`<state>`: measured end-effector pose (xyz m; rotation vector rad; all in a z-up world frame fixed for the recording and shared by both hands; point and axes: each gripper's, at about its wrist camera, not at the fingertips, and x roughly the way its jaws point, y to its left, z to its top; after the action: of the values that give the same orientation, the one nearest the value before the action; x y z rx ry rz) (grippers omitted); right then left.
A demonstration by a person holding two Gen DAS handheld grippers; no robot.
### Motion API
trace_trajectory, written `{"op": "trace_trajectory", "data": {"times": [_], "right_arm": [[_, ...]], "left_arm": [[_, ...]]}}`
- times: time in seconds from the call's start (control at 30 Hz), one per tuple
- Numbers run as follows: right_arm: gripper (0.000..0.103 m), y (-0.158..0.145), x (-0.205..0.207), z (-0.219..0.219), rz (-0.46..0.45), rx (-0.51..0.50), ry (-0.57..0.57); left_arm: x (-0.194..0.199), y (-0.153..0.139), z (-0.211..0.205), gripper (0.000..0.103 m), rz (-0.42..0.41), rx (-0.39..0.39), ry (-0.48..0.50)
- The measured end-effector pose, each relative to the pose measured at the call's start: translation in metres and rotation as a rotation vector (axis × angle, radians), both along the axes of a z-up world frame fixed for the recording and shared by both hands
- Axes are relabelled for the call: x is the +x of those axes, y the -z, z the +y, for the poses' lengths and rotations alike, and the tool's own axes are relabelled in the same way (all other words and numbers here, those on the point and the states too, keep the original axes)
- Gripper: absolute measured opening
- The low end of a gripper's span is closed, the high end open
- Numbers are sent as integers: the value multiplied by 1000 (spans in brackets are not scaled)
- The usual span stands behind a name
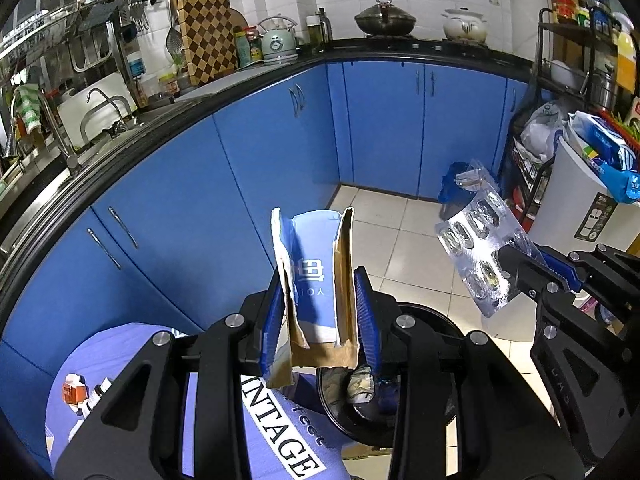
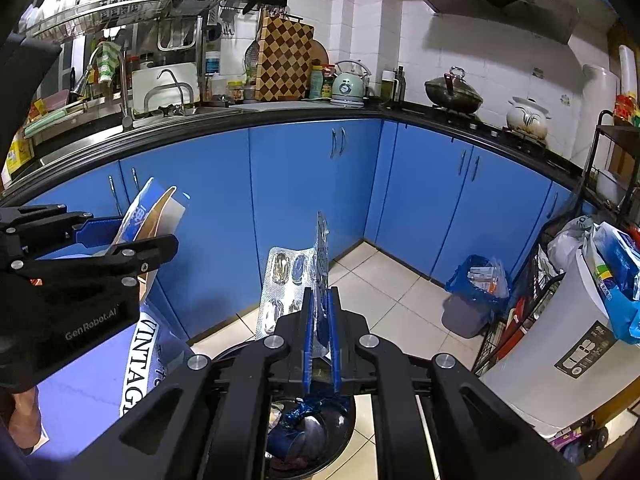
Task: Collect trash
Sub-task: 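Carry the carton and blister pack over the black bin with both tools, then open the left tool to drop the torn carton into the bin, then open the right tool to drop the blister pack into the bin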
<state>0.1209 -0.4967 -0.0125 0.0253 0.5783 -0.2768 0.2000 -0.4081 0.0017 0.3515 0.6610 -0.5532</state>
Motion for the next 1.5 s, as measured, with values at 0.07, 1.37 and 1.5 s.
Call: {"op": "trace_trajectory", "data": {"times": [0.07,1.37,1.5], "right_arm": [[7,0,1,-2,-1,2,3],[16,0,13,16,27,-16,-30],[96,-5,8,22,-20,-58,16]], "left_arm": [[1,0,-1,36,1,1,1],[1,-11,33,88,-83,-22,-117],[3,-12,43,93,-74,-27,-137]]}}
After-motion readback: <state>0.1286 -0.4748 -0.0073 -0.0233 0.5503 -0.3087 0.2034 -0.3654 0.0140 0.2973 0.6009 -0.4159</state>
